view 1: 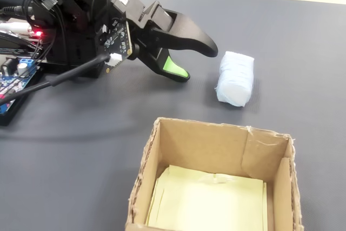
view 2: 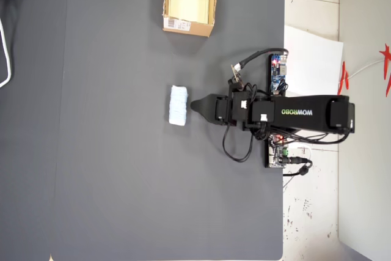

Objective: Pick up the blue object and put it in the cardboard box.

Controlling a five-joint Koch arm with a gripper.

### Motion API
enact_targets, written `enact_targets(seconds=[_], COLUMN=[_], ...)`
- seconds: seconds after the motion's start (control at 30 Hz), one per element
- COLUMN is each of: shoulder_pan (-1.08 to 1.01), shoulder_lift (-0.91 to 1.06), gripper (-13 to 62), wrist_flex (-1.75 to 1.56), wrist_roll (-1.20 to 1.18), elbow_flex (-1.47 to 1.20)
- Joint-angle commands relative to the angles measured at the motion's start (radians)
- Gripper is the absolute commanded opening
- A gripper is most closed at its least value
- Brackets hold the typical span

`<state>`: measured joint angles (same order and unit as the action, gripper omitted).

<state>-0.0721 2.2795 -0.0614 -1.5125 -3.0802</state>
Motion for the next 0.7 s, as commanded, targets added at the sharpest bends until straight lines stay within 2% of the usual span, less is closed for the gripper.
enact_targets(seconds=[0.0, 0.33, 0.67], shoulder_pan=[0.009, 0.021, 0.051], shoulder_lift=[0.089, 0.089, 0.078], gripper=[33.9, 33.8, 33.5], wrist_flex=[0.123, 0.11, 0.334], wrist_roll=[-0.003, -0.011, -0.002], elbow_flex=[-0.038, 0.008, 0.272])
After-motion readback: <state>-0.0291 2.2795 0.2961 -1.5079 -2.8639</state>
